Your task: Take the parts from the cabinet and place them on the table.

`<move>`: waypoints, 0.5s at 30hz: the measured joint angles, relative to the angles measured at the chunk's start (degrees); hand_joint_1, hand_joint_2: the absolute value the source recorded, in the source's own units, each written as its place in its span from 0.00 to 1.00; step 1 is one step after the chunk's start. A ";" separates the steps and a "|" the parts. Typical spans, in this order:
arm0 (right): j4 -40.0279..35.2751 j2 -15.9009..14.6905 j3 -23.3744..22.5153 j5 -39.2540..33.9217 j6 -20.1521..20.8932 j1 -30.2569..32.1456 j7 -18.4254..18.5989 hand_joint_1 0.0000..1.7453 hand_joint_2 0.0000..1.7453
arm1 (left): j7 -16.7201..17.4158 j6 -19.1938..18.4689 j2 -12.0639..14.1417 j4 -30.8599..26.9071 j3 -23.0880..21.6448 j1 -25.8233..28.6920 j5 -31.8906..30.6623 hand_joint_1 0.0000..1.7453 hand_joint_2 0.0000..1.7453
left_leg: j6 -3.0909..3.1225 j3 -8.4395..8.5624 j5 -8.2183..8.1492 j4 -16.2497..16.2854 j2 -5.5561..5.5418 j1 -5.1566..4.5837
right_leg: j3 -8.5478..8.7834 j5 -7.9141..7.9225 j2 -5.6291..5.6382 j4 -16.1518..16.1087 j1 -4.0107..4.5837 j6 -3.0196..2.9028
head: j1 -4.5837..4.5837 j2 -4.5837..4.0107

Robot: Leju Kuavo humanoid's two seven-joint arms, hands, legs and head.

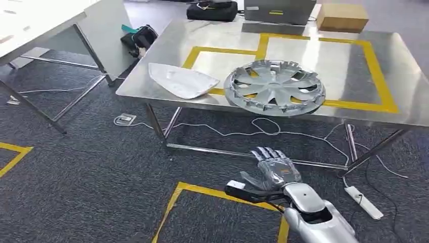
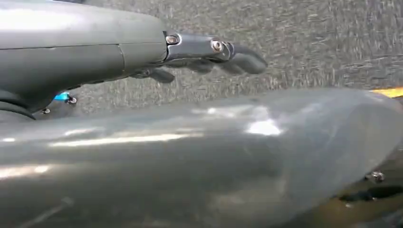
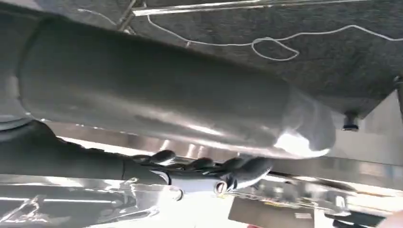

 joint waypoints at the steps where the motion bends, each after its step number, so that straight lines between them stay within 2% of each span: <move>1: -0.35 0.24 -0.07 -0.55 0.09 0.39 -0.33 0.00 0.00 | -0.02 -0.11 -0.02 0.00 0.00 0.00 0.00 0.00 0.00 | -0.30 -0.99 -4.15 2.99 -0.01 0.06 | -0.80 0.81 0.07 0.00 -0.02 -0.52 | -0.48 0.00; 2: -0.68 0.46 -0.33 -1.31 0.11 1.05 -0.74 0.00 0.00 | -0.11 -0.15 -0.02 0.00 -0.02 -0.04 0.00 0.00 0.00 | -0.56 -2.13 -7.79 7.19 0.01 0.11 | -1.58 1.54 0.08 0.06 0.00 -0.65 | -0.59 0.00; 3: -1.07 0.63 -0.88 -2.12 0.09 2.02 -1.23 0.00 0.00 | -0.22 -0.28 -0.02 0.00 -0.04 -0.04 0.00 0.00 0.00 | -0.75 -3.35 -10.65 12.14 0.01 0.15 | -2.42 2.18 -0.02 0.10 0.04 -0.66 | -0.57 0.00; 4: -1.37 0.77 -1.33 -2.75 0.02 3.03 -1.51 0.00 0.00 | -0.24 -0.28 -0.02 0.00 -0.02 -0.03 0.00 0.00 0.00 | -0.85 -4.14 -11.92 16.31 0.01 0.18 | -3.24 2.79 -0.18 0.17 0.10 -0.64 | -0.57 0.00; 5: -1.46 0.79 -1.66 -2.93 -0.02 3.78 -1.70 0.00 0.00 | -0.24 -0.28 -0.02 0.00 -0.02 -0.01 0.00 0.00 0.00 | -0.89 -4.01 -11.39 18.05 0.01 0.21 | -4.05 3.32 -0.31 0.22 0.12 -0.52 | -0.55 0.00; 6: -1.66 0.79 -1.92 -3.19 -0.02 4.34 -1.84 0.00 0.00 | -0.26 -0.28 -0.02 0.00 -0.02 -0.02 0.00 0.00 0.00 | -0.86 -2.70 -9.62 17.55 0.01 0.22 | -4.98 3.88 -0.36 0.40 0.12 -0.37 | -0.57 0.00; 7: -1.92 0.90 -2.27 -4.55 0.00 4.75 -2.09 0.00 0.00 | -0.42 -0.28 -0.02 0.00 -0.02 -0.03 0.00 0.00 0.00 | -0.78 -0.54 -7.60 15.02 0.02 0.25 | -5.84 4.36 -0.33 0.62 0.12 -0.21 | -0.57 0.00; 8: -2.23 1.27 -3.06 -7.16 0.00 5.43 -2.67 0.00 0.00 | -0.74 -0.28 -0.02 0.00 -0.04 -0.05 0.00 0.00 0.00 | -0.64 2.85 -6.00 10.47 0.02 0.33 | -6.53 4.84 -0.24 0.76 0.11 -0.02 | -0.59 0.00; 9: -2.51 1.79 -4.29 -10.61 -0.18 6.57 -3.81 0.00 0.00 | -1.14 -0.26 -0.04 0.00 -0.13 -0.08 0.00 0.00 0.00 | -0.56 6.87 -5.93 5.15 -0.01 0.44 | -6.86 5.28 -0.16 0.95 0.15 0.23 | -0.57 0.00; 10: -2.80 2.40 -5.86 -13.96 -0.63 8.16 -5.66 0.00 0.00 | -1.39 -0.24 -0.07 0.00 -0.28 -0.12 0.00 0.00 0.00 | -0.42 10.40 -7.12 0.53 -0.12 0.39 | -7.31 5.51 -0.23 1.09 0.48 0.53 | -0.61 0.00; 11: -2.73 2.93 -7.66 -16.84 -1.16 9.73 -8.10 0.00 0.00 | -1.68 -0.17 -0.09 0.00 -0.42 -0.14 0.00 0.00 0.00 | 0.20 11.20 -8.05 -1.84 -0.36 0.28 | -7.53 6.06 -0.46 1.21 0.49 0.80 | -0.46 0.00; 13: -1.61 4.53 -11.73 -20.40 -1.62 12.14 -12.91 0.00 0.00 | -1.90 -0.20 -0.07 0.00 -0.44 -0.03 0.00 0.00 0.00 | 0.79 10.41 -7.37 -1.43 -0.35 -0.15 | -7.76 7.24 -0.54 0.88 0.24 1.32 | -0.52 0.00; 14: -0.28 5.40 -14.13 -21.75 -1.53 12.78 -15.05 0.00 0.00 | -1.92 -0.20 -0.07 0.00 -0.48 0.12 0.00 0.00 0.00 | 1.35 9.83 -6.73 -1.70 -0.18 -0.11 | -7.97 7.68 -0.44 0.75 0.18 1.74 | -0.48 0.00; 15: 2.22 6.44 -17.90 -23.23 -1.46 13.06 -17.69 0.00 0.00 | -1.92 -0.17 -0.09 0.00 -0.63 0.06 0.00 0.00 0.00 | 1.91 9.45 -6.18 -1.78 0.21 0.12 | -8.57 6.40 -0.17 1.26 -0.02 2.04 | -0.83 0.00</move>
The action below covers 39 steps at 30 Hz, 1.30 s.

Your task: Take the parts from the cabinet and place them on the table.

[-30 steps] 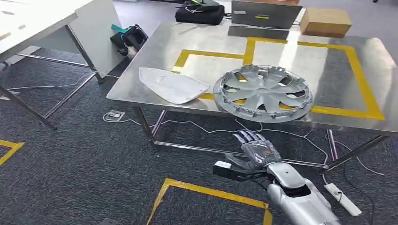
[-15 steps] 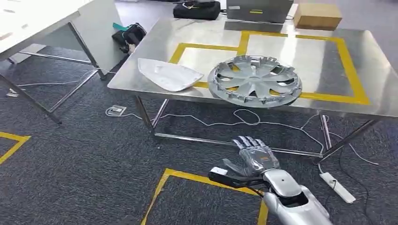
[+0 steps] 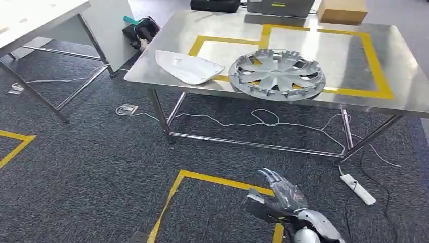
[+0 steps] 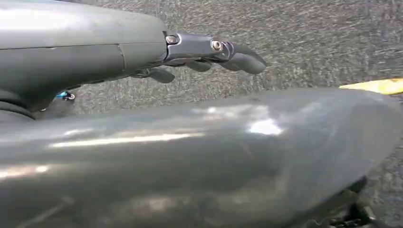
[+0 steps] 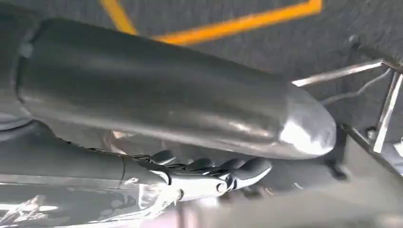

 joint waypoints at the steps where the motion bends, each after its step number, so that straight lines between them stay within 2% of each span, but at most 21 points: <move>1: 3.21 1.25 -4.32 -0.70 0.00 0.05 -2.49 0.00 0.00 | 0.00 0.07 0.00 0.00 -0.35 0.00 0.00 0.00 0.00 | 0.63 -0.78 0.62 0.00 -0.07 -0.05 | -1.27 -3.55 0.02 2.55 0.05 0.21 | 0.28 0.00; 3: 9.33 2.69 -11.52 -1.17 -0.09 -0.55 -6.00 0.00 0.00 | -0.09 0.11 0.02 0.00 -0.85 0.00 0.00 0.00 0.00 | 1.05 -2.16 1.74 0.04 -0.08 -0.17 | -3.69 -9.54 0.06 11.33 0.04 0.52 | 0.59 0.00; 5: 16.27 3.55 -18.79 -0.55 -1.23 -1.47 -7.91 0.00 0.00 | -0.13 0.24 0.02 0.00 -0.90 0.04 0.00 0.00 0.00 | 1.05 -3.79 2.98 0.10 -0.07 -0.36 | -5.03 -11.77 0.11 18.58 0.04 0.58 | 0.68 0.00; 7: 23.42 3.88 -25.72 -0.20 -2.23 -2.52 -8.98 0.00 0.00 | -0.22 0.28 0.00 0.00 -0.94 0.05 0.00 0.00 0.00 | 0.89 -5.17 3.97 0.18 -0.08 -0.40 | -1.65 -8.59 0.11 15.41 0.06 0.43 | 0.66 0.00; 8: 27.17 3.99 -29.61 -0.20 -2.36 -3.15 -8.65 0.00 0.00 | -0.33 0.28 -0.02 0.00 -0.96 0.05 0.00 0.00 0.00 | 0.74 -5.75 4.43 0.21 -0.09 -0.39 | 2.14 -6.41 0.09 10.09 0.05 0.33 | 0.70 0.00; 9: 30.17 4.12 -32.84 -0.45 -2.52 -3.74 -7.92 0.00 0.00 | -0.42 0.24 -0.04 0.00 -1.01 0.04 0.00 0.00 0.00 | 0.53 -6.06 4.73 0.29 -0.11 -0.38 | 5.80 -5.46 0.08 4.89 0.04 0.27 | 0.70 0.00; 10: 32.97 4.25 -35.88 -0.86 -2.52 -4.54 -6.76 0.00 0.00 | -0.55 0.02 -0.04 0.00 -1.09 0.04 0.00 0.00 0.00 | 0.15 -6.46 5.08 0.38 -0.08 -0.61 | 9.12 -6.96 0.10 -0.29 0.11 0.15 | 0.77 0.00; 11: 35.93 4.60 -39.20 -1.63 -2.65 -5.21 -5.34 0.00 0.00 | -0.81 -0.29 -0.04 0.00 -1.25 0.02 0.00 0.00 0.00 | -0.14 -6.73 5.57 0.58 0.05 -0.66 | 10.30 -7.24 0.35 -2.40 0.22 -0.16 | 0.61 0.00; 14: 42.10 5.58 -46.83 -3.46 -2.80 -6.02 -1.01 0.00 0.00 | -1.20 -1.05 0.02 0.00 -1.29 0.03 0.00 0.00 0.00 | -0.92 -6.98 6.72 0.58 0.13 -0.51 | 9.02 -6.49 0.46 -1.38 0.49 -0.89 | 0.70 0.00; 16: 45.00 6.08 -51.26 -4.23 -2.80 -6.83 1.56 0.00 0.00 | -1.36 -1.38 0.11 0.00 -1.36 0.03 0.00 0.00 0.00 | -1.74 -8.03 3.08 2.59 -0.05 -0.43 | 8.07 -5.47 0.16 -1.57 0.08 -2.10 | 0.50 0.00; 18: 47.02 6.43 -54.42 -4.75 -2.78 -7.60 3.06 0.00 0.00 | -1.38 -1.49 0.13 0.00 -1.55 0.01 0.00 0.00 0.00 | -2.29 -10.70 -4.05 11.40 -0.07 -0.28 | 6.62 -4.23 0.17 -1.50 0.14 -2.77 | 0.28 0.00; 20: 48.63 6.56 -56.92 -5.47 -2.65 -8.10 4.38 0.00 0.00 | -1.46 -1.57 0.17 0.00 -1.97 0.00 0.00 0.00 0.00 | -2.50 -12.29 -6.79 18.98 -0.07 -0.21 | 4.96 -3.10 0.06 -1.28 0.25 -2.78 | 0.33 0.00; 22: 49.78 6.74 -59.12 -6.21 -2.56 -8.49 5.86 0.00 0.00 | -1.47 -1.70 0.20 0.00 -2.21 0.00 0.00 0.00 0.00 | -2.42 -10.06 -3.46 18.18 -0.07 -0.16 | 3.28 -2.10 -0.09 -0.91 0.32 -2.63 | 0.35 0.00; 24: 50.85 6.87 -61.20 -6.59 -2.58 -9.08 7.37 0.00 0.00 | -1.47 -1.70 0.17 0.00 -2.23 -0.06 0.00 0.00 0.00 | -2.09 -3.80 0.13 10.07 -0.07 -0.13 | 1.66 -1.00 0.01 -0.47 0.36 -2.46 | 0.33 0.00; 26: 51.45 6.96 -62.45 -6.59 -2.62 -9.42 8.01 0.00 0.00 | -1.46 -1.68 0.15 -0.02 -2.27 -0.23 0.00 0.00 0.00 | -1.64 3.10 -1.85 -0.13 -0.15 -0.27 | 0.75 -0.14 0.15 -0.07 0.65 -1.91 | 0.35 0.00; 30: 52.73 6.98 -64.28 -5.97 -2.84 -9.62 9.52 0.00 0.00 | -1.29 -1.77 -0.02 -0.04 -2.27 0.01 0.00 0.00 0.00 | 0.15 1.38 -0.38 -1.06 0.13 -0.58 | -0.01 2.35 0.19 -0.70 0.14 -0.58 | 0.17 0.00; 31: 52.89 7.00 -64.61 -5.87 -2.89 -9.59 9.67 0.00 0.00 | -1.27 -1.79 0.04 -0.11 -2.25 -0.12 0.00 0.00 0.00 | 0.63 0.85 0.26 -0.87 0.16 -0.54 | -0.61 0.04 0.19 0.14 0.03 -0.31 | -0.09 0.00; 33: 53.37 7.04 -64.94 -5.82 -2.97 -9.62 9.78 0.00 0.00 | -1.25 -1.86 0.04 -0.17 -2.25 -0.05 0.00 0.00 0.00 | 1.15 -0.75 1.51 -0.88 0.19 -0.54 | -2.69 -8.12 0.17 7.53 -0.02 0.23 | 0.57 0.00; 35: 53.63 7.04 -65.22 -5.80 -2.97 -9.87 9.78 0.00 0.00 | -1.27 -1.86 0.04 -0.20 -2.25 -0.05 0.00 0.00 0.00 | 1.14 -2.44 2.95 -0.78 0.26 -0.68 | -3.63 -11.94 0.18 15.77 0.00 0.39 | 0.57 0.00; 37: 53.72 7.04 -65.53 -5.80 -3.00 -9.87 9.80 0.00 0.00 | -1.25 -1.86 0.04 -0.20 -2.25 -0.06 0.00 0.00 0.00 | 1.02 -4.29 4.29 -0.58 0.30 -0.77 | -1.69 -8.34 0.19 17.46 0.00 0.32 | 0.55 0.00; 39: 53.72 7.04 -65.57 -5.78 -3.00 -9.92 9.80 0.00 0.00 | -1.25 -1.86 0.04 -0.20 -2.25 -0.06 0.00 0.00 0.00 | 0.75 -6.05 5.56 -0.34 0.25 -0.72 | 4.39 -4.20 0.19 10.52 -0.02 0.27 | 0.57 0.00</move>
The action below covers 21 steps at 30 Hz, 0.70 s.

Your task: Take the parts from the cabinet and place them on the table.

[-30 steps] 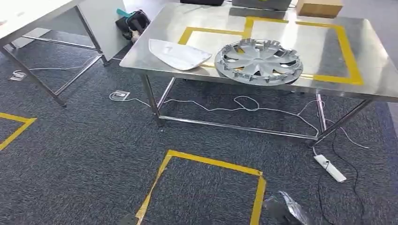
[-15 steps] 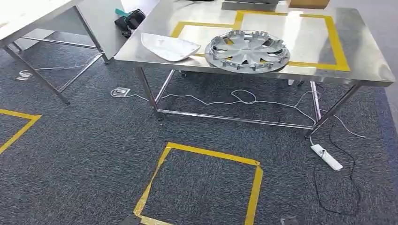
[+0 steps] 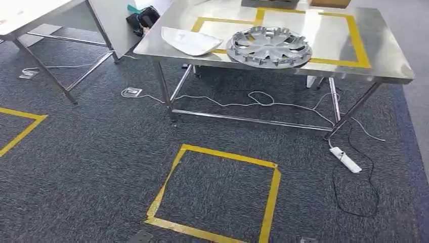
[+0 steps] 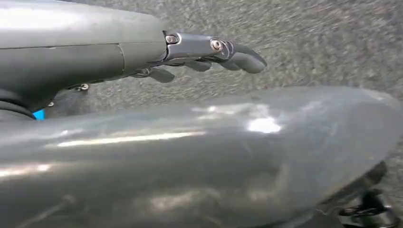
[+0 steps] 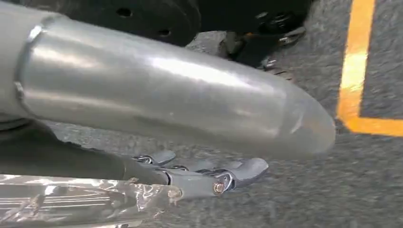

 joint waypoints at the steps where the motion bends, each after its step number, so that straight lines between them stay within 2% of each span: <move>1: 0.00 0.00 -0.02 0.04 -0.02 -0.23 0.00 0.00 0.00 | 0.00 0.00 0.00 0.00 0.00 -0.04 0.00 0.00 0.00 | -0.27 -0.42 0.63 0.26 -0.08 0.02 | 4.26 -1.31 0.03 -6.18 -0.03 0.03 | -0.02 0.00; 2: 0.00 0.00 -0.04 0.07 -0.02 -0.51 -0.02 0.00 0.00 | 0.00 0.00 0.00 -0.09 0.00 -0.02 0.00 0.00 0.00 | -0.64 -0.89 1.17 0.44 -0.09 -0.14 | 8.43 -4.33 0.15 -12.68 0.20 0.03 | 0.04 0.00; 3: 0.04 0.00 -0.04 0.04 0.02 -0.59 0.00 0.00 0.00 | 0.00 0.00 0.02 -0.09 0.00 0.01 0.00 0.00 0.00 | -0.85 -0.75 1.80 0.35 -0.06 -0.08 | 8.63 -4.43 0.40 -13.23 0.33 -0.81 | -0.30 0.02; 4: 0.17 0.00 -0.09 0.04 0.00 -0.48 -0.04 0.00 0.00 | 0.00 0.00 0.00 -0.09 0.00 -0.02 0.00 0.00 0.00 | -1.06 -0.66 2.23 0.18 -0.05 0.05 | 7.58 -3.91 0.53 -12.99 0.45 -0.83 | -0.05 0.00; 5: 0.24 0.00 -0.15 0.07 0.02 -0.59 -0.02 0.00 0.00 | 0.00 0.00 0.00 -0.09 -0.02 -0.09 0.00 0.00 0.00 | -1.39 -0.87 2.74 0.23 -0.10 0.19 | 7.25 -3.92 0.53 -12.66 0.66 -1.24 | 0.00 0.02; 6: 0.26 0.02 -0.20 0.13 -0.02 -0.56 0.07 0.00 0.00 | 0.00 0.00 0.02 -0.09 0.00 0.02 0.00 0.00 0.00 | -1.76 -1.10 3.06 0.24 -0.18 0.06 | 6.72 -3.43 0.42 -12.85 0.47 -1.87 | 0.02 0.00; 7: 0.50 0.16 -0.35 0.24 -0.09 -0.69 0.07 0.00 0.00 | 0.00 0.00 0.11 -0.09 0.00 0.03 0.00 0.00 0.00 | -2.02 -1.57 2.65 0.49 -0.31 0.18 | 6.12 -2.87 0.25 -12.84 0.26 -2.62 | -0.13 0.00; 8: 0.48 0.15 -0.39 0.44 -0.35 -0.83 0.20 0.00 0.00 | 0.04 0.00 0.13 -0.09 0.02 0.11 0.00 0.00 0.00 | -2.49 -2.51 -1.72 2.68 -0.31 0.24 | 5.10 -2.01 0.23 -12.83 0.30 -3.12 | -0.22 0.00; 9: 0.48 0.17 -0.42 0.81 -0.70 -0.83 0.42 0.00 0.00 | 0.09 0.00 0.13 -0.09 0.04 0.15 0.00 0.00 0.00 | -2.71 -3.40 -6.19 6.57 -0.31 0.32 | 4.27 -1.23 0.24 -12.81 0.33 -3.42 | -0.68 0.00; 10: 0.48 0.17 -0.42 1.09 -0.98 -0.83 0.50 0.00 0.00 | 0.09 -0.02 0.13 -0.09 0.04 0.13 0.00 0.00 0.00 | -2.91 -4.28 -9.88 11.06 -0.31 0.35 | 3.88 -0.50 0.23 -12.79 0.39 -3.52 | -0.59 0.00; 11: 0.50 0.18 -0.42 1.37 -1.22 -0.83 0.59 0.00 0.00 | 0.09 0.00 0.13 -0.09 0.04 0.11 0.00 0.00 0.00 | -3.02 -4.84 -11.69 15.13 -0.30 0.43 | 2.85 0.02 0.20 -12.79 0.45 -3.55 | -0.72 0.00; 12: 0.50 0.17 -0.42 1.82 -1.53 -0.83 0.70 0.00 0.00 | 0.09 0.02 0.13 -0.11 0.07 0.10 0.00 0.00 0.00 | -3.07 -4.94 -10.65 17.93 -0.30 0.46 | 1.88 0.80 0.18 -12.64 0.48 -3.53 | -0.70 0.00; 13: 0.50 0.17 -0.42 2.19 -1.82 -0.83 0.79 0.00 0.00 | 0.11 0.09 0.13 -0.11 0.09 0.13 0.00 0.00 0.00 | -3.10 -4.59 -7.36 19.08 -0.30 0.49 | 0.83 1.39 -0.27 -12.48 0.51 -3.45 | -0.70 0.00; 14: 0.50 0.20 -0.42 2.71 -2.23 -0.83 0.94 0.00 0.00 | 0.50 0.28 0.13 -0.13 0.09 0.10 0.00 0.00 0.00 | -3.10 -3.49 -4.22 18.49 -0.26 0.54 | -0.10 1.91 -0.73 -12.24 0.54 -3.40 | -0.76 0.00; 15: 0.50 0.20 -0.42 3.17 -2.40 -0.81 0.98 0.00 0.00 | 0.94 0.44 0.13 -0.15 0.13 0.06 0.02 0.00 0.00 | -3.04 -1.65 -2.14 16.30 -0.11 0.60 | -0.91 2.31 -1.06 -11.91 0.54 -3.25 | -0.70 0.00; 16: 0.50 0.20 -0.41 3.61 -2.58 -0.82 1.03 0.00 0.00 | 1.57 0.63 0.11 -0.18 0.22 0.01 0.02 0.00 0.00 | -3.03 1.59 -2.23 12.07 0.94 0.64 | -1.40 2.64 -1.39 -11.59 0.58 -3.02 | -0.70 0.00; 17: 0.50 0.20 -0.39 4.06 -2.67 -0.76 1.07 0.00 0.00 | 1.96 0.72 0.00 -0.22 0.28 -0.04 0.02 0.00 0.00 | -3.00 5.93 -4.59 6.59 3.35 0.58 | -1.65 2.82 -1.64 -11.26 0.90 -2.76 | -0.79 0.00; 18: 0.55 0.28 -0.37 4.30 -2.69 -0.69 1.09 0.00 0.00 | 2.19 0.70 0.02 -0.31 0.35 -0.29 0.02 0.00 0.00 | -2.60 8.59 -6.31 1.71 3.47 0.28 | -1.86 2.93 -2.24 -10.80 0.94 -2.56 | -0.57 0.00; 19: 0.55 0.28 -0.37 4.41 -2.73 -0.81 1.16 0.00 0.00 | 2.54 0.74 -0.02 -0.35 0.44 -0.54 0.02 0.00 0.00 | -1.92 8.64 -7.47 0.17 2.87 0.35 | -2.30 3.39 -2.91 -10.51 0.99 -2.14 | -0.68 0.00; 21: 0.57 0.28 -0.37 4.76 -2.62 -0.96 1.25 0.00 0.00 | 3.21 0.77 -0.04 -0.52 0.72 -0.52 0.04 0.00 0.00 | -1.12 7.65 -7.28 0.21 1.78 0.14 | -2.84 4.00 -4.14 -10.44 0.80 -1.66 | -0.50 0.00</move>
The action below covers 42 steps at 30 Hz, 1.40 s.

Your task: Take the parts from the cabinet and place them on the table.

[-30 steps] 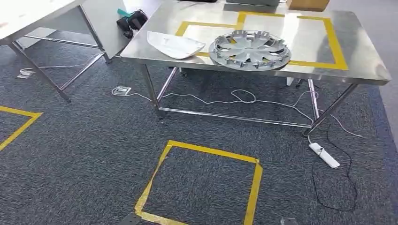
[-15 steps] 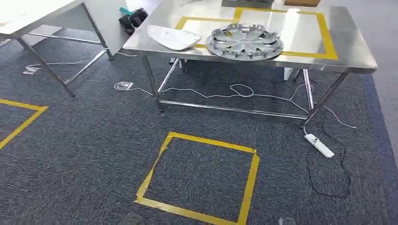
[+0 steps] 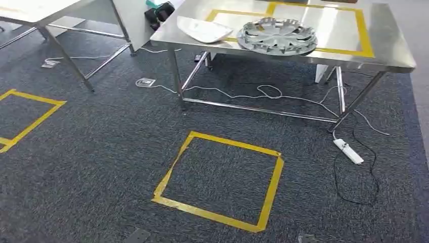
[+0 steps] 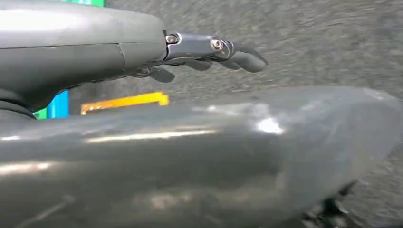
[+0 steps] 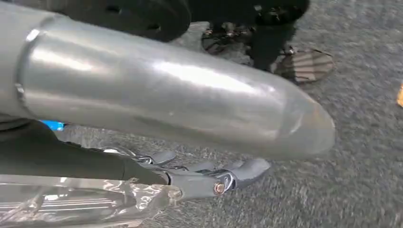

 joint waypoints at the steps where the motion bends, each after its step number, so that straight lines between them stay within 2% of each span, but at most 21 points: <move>1: 0.00 0.00 0.00 0.18 0.20 0.03 0.00 0.00 0.00 | 0.31 -0.04 -0.07 0.00 0.26 0.35 0.00 0.00 0.00 | 0.44 -0.18 0.48 -0.13 -0.34 0.19 | -0.63 -0.60 0.80 0.63 -0.25 0.40 | -0.14 0.00; 3: 0.11 0.00 0.00 0.50 0.44 0.26 0.00 0.00 0.00 | 0.59 -0.15 -0.07 -0.09 0.83 0.72 0.00 0.00 0.00 | 1.10 -0.77 1.23 -0.13 -1.07 0.14 | -2.64 -5.63 3.42 6.69 -0.28 0.98 | 0.20 0.00; 6: 0.26 0.00 0.07 1.29 0.57 0.32 0.02 0.00 0.00 | 1.18 -0.22 -0.02 -0.11 1.01 0.75 0.00 0.00 0.00 | 1.36 -2.05 2.41 -0.05 -2.46 -0.26 | -6.43 -11.00 3.90 18.29 -0.25 1.01 | 0.22 0.00; 8: 0.31 0.00 0.13 1.53 0.61 0.32 0.18 0.00 0.00 | 1.25 -0.26 0.00 -0.11 1.27 0.80 0.00 0.00 0.00 | 1.36 -2.68 3.05 -0.01 -3.68 -0.45 | -3.35 -8.91 4.02 14.71 -0.22 0.64 | 0.22 0.00; 10: 0.31 0.00 0.22 1.60 0.63 0.29 0.17 0.00 0.00 | 1.27 -0.28 -0.02 -0.11 1.44 0.78 0.00 0.00 0.00 | 1.14 -2.89 3.47 -0.01 -5.04 -0.48 | 3.32 -4.78 5.60 4.16 -0.21 0.11 | 0.24 0.00; 11: 0.31 -0.02 0.26 1.62 0.64 0.23 0.17 0.00 0.00 | 1.27 -0.28 -0.11 -0.11 1.60 0.76 0.00 0.00 0.00 | 0.94 -3.09 3.67 0.00 -5.53 -0.49 | 5.35 -5.11 8.18 0.49 -0.29 -0.30 | 0.26 0.00; 12: 0.31 -0.02 0.26 1.62 0.63 0.24 0.17 0.00 0.00 | 1.27 -0.28 -0.09 -0.11 1.77 0.64 0.00 0.00 0.00 | 0.74 -3.58 3.79 0.52 -6.12 -0.70 | 5.98 -5.23 8.32 -1.08 -0.57 -0.29 | 0.15 0.00; 16: 0.39 0.13 0.48 1.97 1.07 0.24 0.20 0.00 0.00 | 1.27 -0.77 0.07 -0.11 2.14 0.69 0.02 0.00 0.00 | -0.46 -4.99 4.36 1.00 -7.44 -0.19 | 5.74 -4.30 6.26 -1.27 -0.72 -1.14 | 0.22 0.00; 18: 0.39 0.15 0.50 2.17 1.14 0.10 0.17 0.00 0.00 | 1.31 -0.81 0.02 -0.11 2.23 0.62 0.02 0.00 0.00 | -1.24 -7.23 0.65 5.52 -4.23 -0.23 | 5.46 -4.02 5.23 -1.34 -0.62 -1.52 | -0.53 0.00; 20: 0.42 0.15 0.50 2.32 1.16 0.34 0.33 0.00 0.00 | 1.33 -0.96 0.04 -0.11 2.25 0.53 0.02 0.00 0.00 | -1.94 -11.66 -4.02 15.23 -3.15 0.18 | 5.12 -3.93 3.52 -1.31 -0.60 -1.57 | -0.55 0.00; 22: 0.39 0.13 0.50 2.34 1.16 0.43 0.42 0.00 0.00 | 1.36 -0.98 0.04 -0.11 2.34 0.66 0.02 0.00 0.00 | -2.38 -13.11 -4.36 18.71 -2.98 0.56 | 4.82 -3.84 1.96 -1.21 -0.62 -1.54 | -0.57 0.00; 24: 0.44 0.15 0.50 2.36 1.16 0.29 0.42 0.00 0.00 | 1.36 -1.01 0.07 -0.11 2.38 0.69 0.02 0.00 0.00 | -2.56 -9.72 -0.29 12.76 -2.38 0.91 | 4.70 -3.73 0.56 -1.10 -0.65 -1.35 | -0.53 0.00; 26: 0.44 0.15 0.50 2.36 1.16 0.16 0.42 0.00 0.00 | 1.36 -1.01 0.04 -0.11 2.38 0.63 0.02 0.00 0.00 | -2.68 -4.00 3.37 3.06 1.35 1.00 | 4.72 -3.81 -0.56 -0.80 -0.66 -0.82 | -0.59 0.00; 27: 0.44 0.11 0.50 2.36 1.16 0.16 0.41 0.00 0.00 | 1.38 -1.01 -0.07 -0.11 2.38 0.44 0.02 0.00 0.00 | -2.59 -3.42 2.86 0.82 2.75 0.55 | 4.30 -4.14 -0.98 -0.05 -0.08 -0.33 | -0.88 0.00; 31: 0.46 0.11 0.57 2.76 1.53 0.01 0.66 0.00 0.00 | 1.40 -1.47 -0.04 -0.11 2.41 0.67 0.02 0.00 0.00 | -0.27 -4.50 3.52 1.34 0.04 0.38 | 4.34 -4.02 -3.29 -0.17 -0.39 0.79 | -0.59 0.00; 34: 0.48 0.11 0.61 3.04 1.62 0.06 0.85 0.00 0.00 | 1.53 -1.81 -0.09 -0.11 2.45 0.54 0.02 0.00 0.00 | 0.73 -5.18 4.12 1.30 -1.61 0.58 | 0.42 -9.95 3.12 8.64 -0.75 1.43 | 0.00 0.00; 36: 0.50 0.11 0.61 3.06 1.62 0.28 0.96 0.00 0.00 | 1.60 -1.86 -0.09 -0.11 2.45 0.56 0.02 0.00 0.00 | 1.04 -5.59 4.42 1.33 -3.00 0.36 | -3.57 -13.52 3.94 17.59 -0.70 1.41 | 0.11 0.00; 37: 0.55 0.11 0.59 3.15 1.62 0.38 1.14 0.00 0.00 | 1.71 -1.86 -0.07 -0.11 2.47 0.60 0.02 0.00 0.00 | 1.04 -5.71 4.58 1.34 -3.80 0.26 | -4.25 -13.37 3.97 18.92 -0.70 1.27 | 0.09 0.00; 40: 0.63 0.09 0.59 3.19 1.62 0.28 1.22 0.00 0.00 | 1.82 -1.95 -0.09 -0.11 2.49 0.62 0.02 0.00 0.00 | 0.73 -5.69 4.94 1.35 -6.35 0.17 | 1.69 -6.59 5.06 7.38 -0.68 0.59 | 0.11 0.00; 41: 0.63 0.09 0.59 3.21 1.62 0.23 1.23 0.00 0.00 | 1.84 -1.95 -0.11 -0.11 2.49 0.60 0.02 0.00 0.00 | 0.58 -5.71 5.04 1.36 -7.01 0.24 | 4.21 -4.78 7.40 2.47 -0.78 0.40 | 0.13 0.00; 42: 0.65 0.07 0.61 3.21 1.62 0.19 1.27 0.00 0.00 | 1.84 -1.95 -0.11 -0.11 2.49 0.53 0.02 0.00 0.00 | 0.25 -6.01 5.15 1.59 -7.50 -0.09 | 5.10 -5.59 9.89 0.15 -1.05 0.19 | 0.04 0.00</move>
